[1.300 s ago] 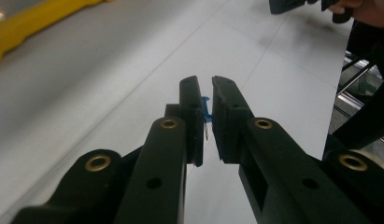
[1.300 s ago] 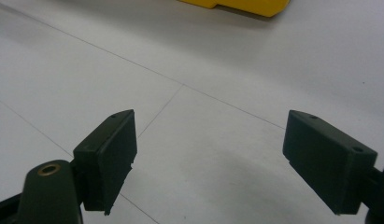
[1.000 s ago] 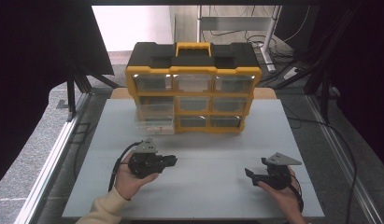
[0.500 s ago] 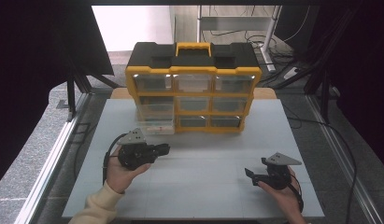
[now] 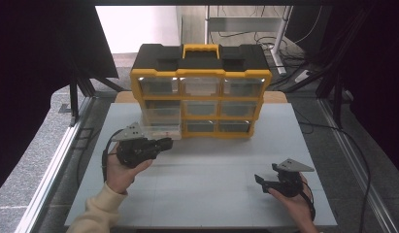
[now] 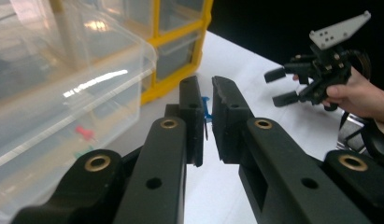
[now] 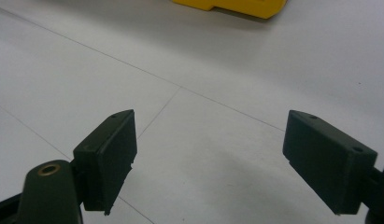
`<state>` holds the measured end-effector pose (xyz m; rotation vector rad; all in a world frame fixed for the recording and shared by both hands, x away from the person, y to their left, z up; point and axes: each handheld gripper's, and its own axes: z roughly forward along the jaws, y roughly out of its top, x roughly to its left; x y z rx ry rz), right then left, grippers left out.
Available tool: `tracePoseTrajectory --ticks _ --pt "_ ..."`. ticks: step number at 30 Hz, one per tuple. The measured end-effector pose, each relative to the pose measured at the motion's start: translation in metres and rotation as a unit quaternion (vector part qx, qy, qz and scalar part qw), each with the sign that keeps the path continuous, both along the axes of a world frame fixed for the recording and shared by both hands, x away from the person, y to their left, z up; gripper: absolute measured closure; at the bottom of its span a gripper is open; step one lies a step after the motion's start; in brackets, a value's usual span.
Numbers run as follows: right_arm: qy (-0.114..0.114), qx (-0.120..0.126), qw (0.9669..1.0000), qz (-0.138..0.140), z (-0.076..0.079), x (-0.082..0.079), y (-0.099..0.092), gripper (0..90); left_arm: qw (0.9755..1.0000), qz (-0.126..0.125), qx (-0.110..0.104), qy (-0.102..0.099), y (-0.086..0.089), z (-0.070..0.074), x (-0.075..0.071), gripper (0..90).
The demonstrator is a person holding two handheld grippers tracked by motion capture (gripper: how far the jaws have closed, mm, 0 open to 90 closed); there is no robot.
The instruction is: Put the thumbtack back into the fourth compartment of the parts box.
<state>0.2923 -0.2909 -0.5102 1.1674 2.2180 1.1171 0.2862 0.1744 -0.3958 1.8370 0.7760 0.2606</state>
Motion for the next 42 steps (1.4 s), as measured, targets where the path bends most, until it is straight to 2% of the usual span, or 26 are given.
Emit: tracePoseTrajectory --ticks 5,8,17,25,30,31,33,36,42 --pt "0.0 -0.001 1.0 0.0 0.0 0.001 -0.001 17.9 0.9999 0.009 -0.01 -0.008 0.004 0.012 0.007 82.8" --pt "0.0 0.0 1.0 0.0 0.0 0.001 -0.001 17.9 0.9998 0.017 -0.008 -0.011 0.007 0.017 0.014 82.8" --pt "0.0 0.001 1.0 0.0 0.0 0.001 0.0 17.9 0.999 0.041 -0.014 -0.01 0.014 0.032 0.043 82.6" --pt "0.001 0.003 1.0 0.004 0.0 0.003 0.001 18.2 0.9969 0.078 -0.009 0.006 0.021 0.026 0.065 82.2" --pt "0.0 0.002 1.0 0.002 0.0 0.003 -0.001 18.2 0.9961 0.087 0.001 0.015 0.019 0.021 0.072 80.5" --pt "0.0 0.002 1.0 0.001 0.0 0.003 -0.001 18.2 0.996 0.088 0.001 0.013 0.018 0.02 0.073 76.3" --pt "0.0 0.003 1.0 0.002 0.0 0.003 0.0 18.2 0.9962 0.085 -0.009 0.019 0.017 0.021 0.072 59.2" --pt "0.0 0.001 1.0 0.004 0.0 0.002 0.001 18.2 0.9964 0.085 -0.002 0.001 0.013 0.026 0.062 42.0" --pt "0.001 -0.001 1.0 0.004 0.0 0.002 0.002 18.2 0.9979 0.061 -0.021 -0.011 0.011 0.032 0.037 31.4"
